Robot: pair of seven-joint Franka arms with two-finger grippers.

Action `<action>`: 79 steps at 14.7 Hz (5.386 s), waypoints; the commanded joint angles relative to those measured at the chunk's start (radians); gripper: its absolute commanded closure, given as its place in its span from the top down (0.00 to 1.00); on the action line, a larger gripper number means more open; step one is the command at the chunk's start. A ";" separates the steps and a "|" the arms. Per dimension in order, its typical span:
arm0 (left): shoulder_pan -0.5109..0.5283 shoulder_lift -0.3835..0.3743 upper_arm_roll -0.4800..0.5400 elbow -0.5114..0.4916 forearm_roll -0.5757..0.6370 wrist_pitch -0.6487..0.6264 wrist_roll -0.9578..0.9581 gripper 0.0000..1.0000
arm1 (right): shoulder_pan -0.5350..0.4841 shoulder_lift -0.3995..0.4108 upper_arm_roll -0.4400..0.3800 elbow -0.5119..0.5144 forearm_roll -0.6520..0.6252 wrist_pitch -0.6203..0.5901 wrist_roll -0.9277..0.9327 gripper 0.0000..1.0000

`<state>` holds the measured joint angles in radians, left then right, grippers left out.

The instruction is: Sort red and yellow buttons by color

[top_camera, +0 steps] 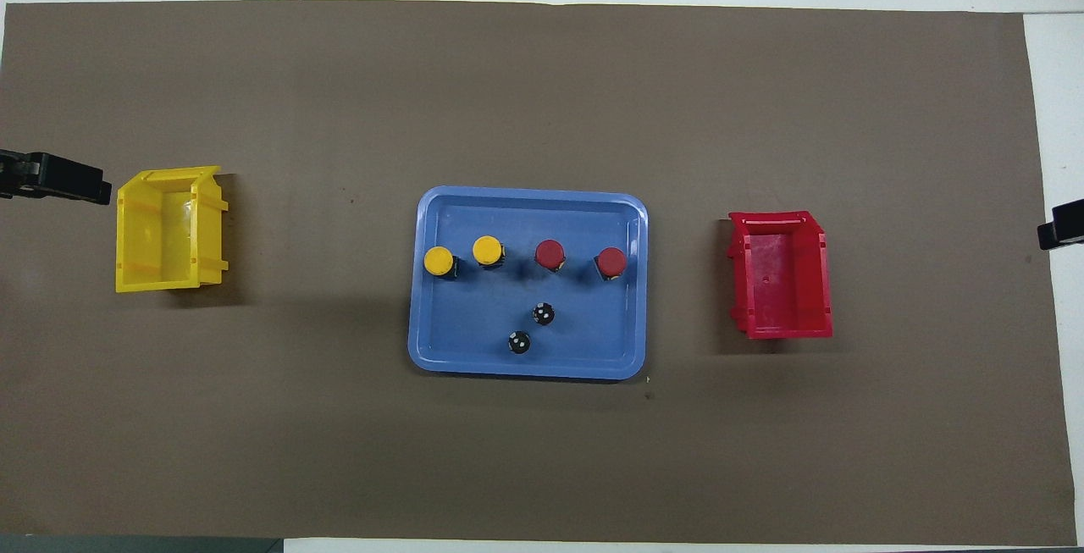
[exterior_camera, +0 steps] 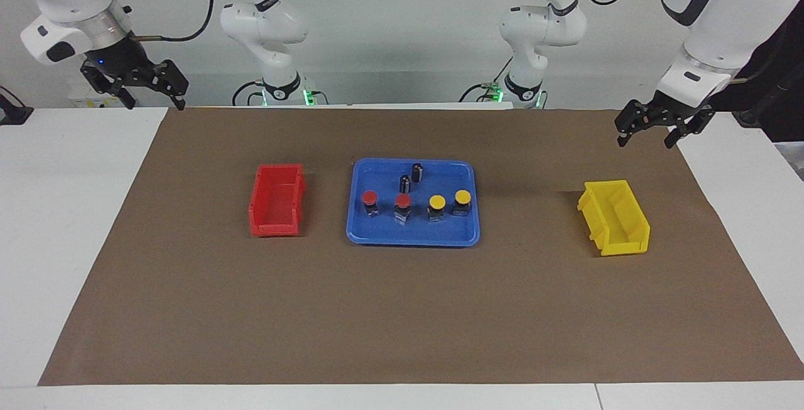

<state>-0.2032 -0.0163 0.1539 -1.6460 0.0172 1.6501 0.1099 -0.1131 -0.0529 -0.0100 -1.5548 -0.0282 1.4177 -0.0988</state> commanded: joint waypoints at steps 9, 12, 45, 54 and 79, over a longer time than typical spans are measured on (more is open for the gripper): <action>-0.008 -0.021 0.003 -0.028 -0.008 0.037 0.004 1.00 | 0.285 0.117 0.018 0.023 0.045 0.148 0.361 1.00; 0.013 -0.024 0.004 -0.032 -0.009 0.037 0.002 1.00 | 0.439 0.221 0.016 -0.054 0.045 0.361 0.543 1.00; 0.004 -0.050 0.003 -0.106 -0.008 0.128 0.007 1.00 | 0.618 0.234 0.018 -0.547 0.031 0.995 0.591 0.55; -0.329 0.017 -0.010 -0.242 -0.013 0.356 -0.433 0.88 | 0.557 0.190 0.012 -0.380 0.005 0.701 0.561 0.33; -0.544 0.154 -0.013 -0.472 -0.026 0.703 -0.648 0.05 | 0.248 -0.097 0.012 -0.903 0.008 0.937 0.065 0.34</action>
<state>-0.7294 0.1380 0.1270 -2.1001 0.0105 2.3219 -0.5214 0.1470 -0.1179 -0.0081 -2.4175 -0.0200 2.3152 -0.0148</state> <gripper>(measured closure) 0.507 0.586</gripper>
